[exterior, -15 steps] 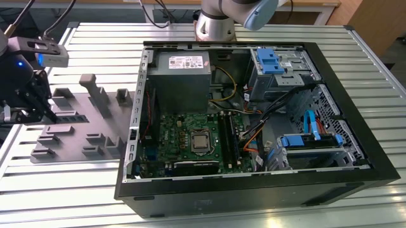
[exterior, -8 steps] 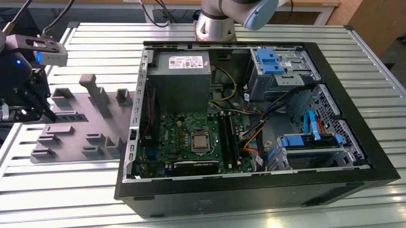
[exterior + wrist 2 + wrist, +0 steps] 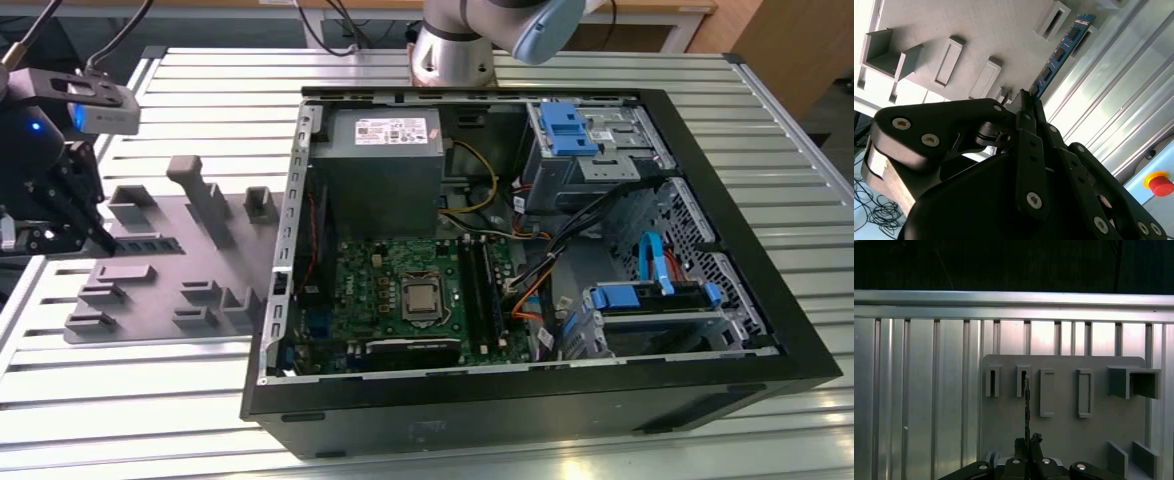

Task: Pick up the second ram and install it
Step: 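Pick up the second ram and move it above second insertion slot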

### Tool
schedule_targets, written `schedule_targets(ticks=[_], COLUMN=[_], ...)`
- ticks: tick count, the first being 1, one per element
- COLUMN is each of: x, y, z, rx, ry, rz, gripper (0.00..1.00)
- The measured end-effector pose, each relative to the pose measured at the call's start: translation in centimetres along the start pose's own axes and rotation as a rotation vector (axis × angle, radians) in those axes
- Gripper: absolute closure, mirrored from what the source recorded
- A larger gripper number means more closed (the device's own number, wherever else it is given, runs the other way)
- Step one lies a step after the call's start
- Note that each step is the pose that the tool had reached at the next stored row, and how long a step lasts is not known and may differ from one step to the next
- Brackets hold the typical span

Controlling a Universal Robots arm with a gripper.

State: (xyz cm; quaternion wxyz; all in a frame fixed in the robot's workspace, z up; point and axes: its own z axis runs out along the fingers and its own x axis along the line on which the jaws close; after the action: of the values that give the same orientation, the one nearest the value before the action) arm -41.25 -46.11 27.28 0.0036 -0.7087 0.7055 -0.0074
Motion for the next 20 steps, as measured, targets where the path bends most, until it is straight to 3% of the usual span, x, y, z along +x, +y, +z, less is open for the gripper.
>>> schedule_targets(ticks=[20], x=[-0.03], y=[-0.02], z=[-1.27], rx=[-0.0001], ry=[0.0001], rz=[0.000], gripper=[0.86])
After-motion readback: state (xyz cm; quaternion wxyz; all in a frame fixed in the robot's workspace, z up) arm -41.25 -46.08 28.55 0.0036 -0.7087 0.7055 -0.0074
